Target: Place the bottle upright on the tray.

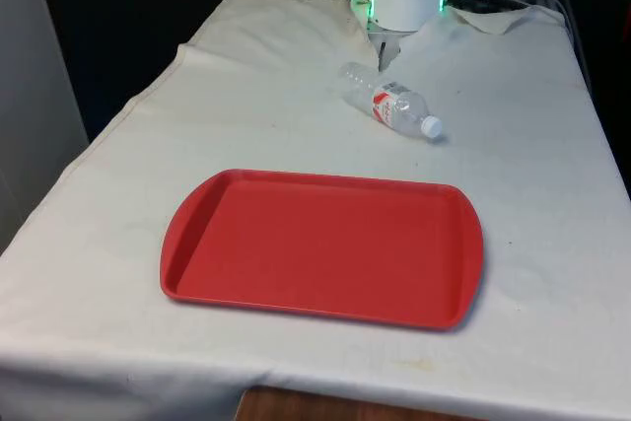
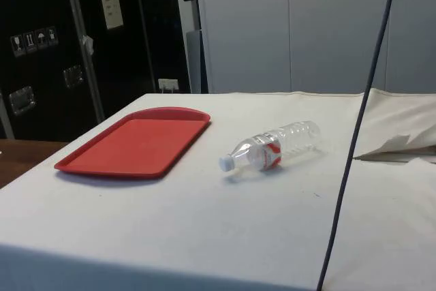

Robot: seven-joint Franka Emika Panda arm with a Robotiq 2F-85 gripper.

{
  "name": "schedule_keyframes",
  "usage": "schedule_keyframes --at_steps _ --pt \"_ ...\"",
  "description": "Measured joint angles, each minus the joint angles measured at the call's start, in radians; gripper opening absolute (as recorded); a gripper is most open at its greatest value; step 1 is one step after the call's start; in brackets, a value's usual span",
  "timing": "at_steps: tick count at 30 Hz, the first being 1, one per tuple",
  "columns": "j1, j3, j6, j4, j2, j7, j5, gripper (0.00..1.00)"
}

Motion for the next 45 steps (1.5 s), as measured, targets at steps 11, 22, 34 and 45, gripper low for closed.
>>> schedule_keyframes --at_steps 11,22,34,45 --pt "0.0 0.014 0.026 -0.065 -0.026 -0.023 0.0 1.0" --pt "0.0 0.025 0.045 -0.117 -0.039 -0.072 0.0 1.0" --pt "0.0 0.04 0.062 -0.165 -0.049 -0.12 0.0 1.0" --pt "0.0 0.053 0.081 -0.207 -0.058 -0.159 0.0 1.0"
